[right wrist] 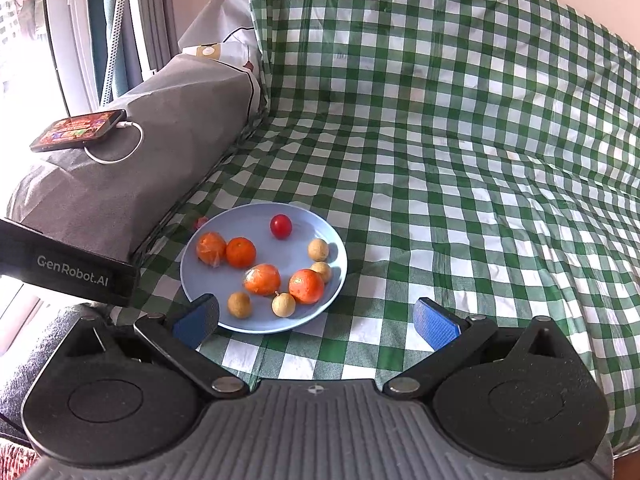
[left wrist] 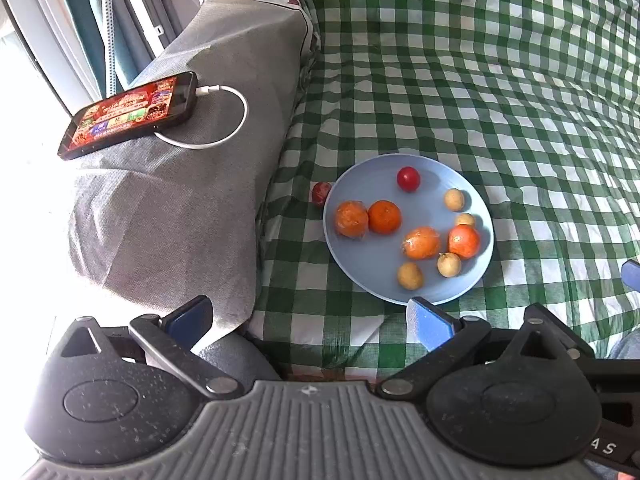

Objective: Organize fruits

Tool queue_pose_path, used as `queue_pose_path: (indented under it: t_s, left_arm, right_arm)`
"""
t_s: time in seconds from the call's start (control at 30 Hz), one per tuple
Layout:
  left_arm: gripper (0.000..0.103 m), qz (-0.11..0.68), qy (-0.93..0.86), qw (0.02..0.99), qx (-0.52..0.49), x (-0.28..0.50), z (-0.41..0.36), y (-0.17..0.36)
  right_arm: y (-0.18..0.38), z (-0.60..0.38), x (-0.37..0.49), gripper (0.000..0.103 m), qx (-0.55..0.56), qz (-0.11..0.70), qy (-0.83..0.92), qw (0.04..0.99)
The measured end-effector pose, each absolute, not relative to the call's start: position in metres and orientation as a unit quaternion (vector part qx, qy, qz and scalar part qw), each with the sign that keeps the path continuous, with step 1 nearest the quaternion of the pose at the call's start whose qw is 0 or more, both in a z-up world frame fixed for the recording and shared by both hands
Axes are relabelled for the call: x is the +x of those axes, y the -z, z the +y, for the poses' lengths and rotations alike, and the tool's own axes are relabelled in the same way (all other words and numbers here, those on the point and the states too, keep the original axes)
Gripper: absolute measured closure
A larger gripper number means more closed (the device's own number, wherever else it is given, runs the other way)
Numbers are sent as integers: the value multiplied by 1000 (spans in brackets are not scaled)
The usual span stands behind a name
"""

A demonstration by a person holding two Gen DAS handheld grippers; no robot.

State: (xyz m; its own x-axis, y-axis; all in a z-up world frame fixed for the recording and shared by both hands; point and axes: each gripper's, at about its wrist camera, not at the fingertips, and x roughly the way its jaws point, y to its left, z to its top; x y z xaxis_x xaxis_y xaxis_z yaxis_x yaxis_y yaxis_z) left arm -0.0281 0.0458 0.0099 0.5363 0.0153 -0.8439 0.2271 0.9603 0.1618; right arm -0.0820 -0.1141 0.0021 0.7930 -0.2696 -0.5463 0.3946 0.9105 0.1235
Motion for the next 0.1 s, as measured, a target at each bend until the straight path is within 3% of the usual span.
queue_pose_path:
  t_s: [0.1]
  left_arm:
    - [0, 472, 58, 869, 134, -30, 45, -11]
  right_arm:
    - [-3, -114, -82, 1, 117, 268, 177, 940]
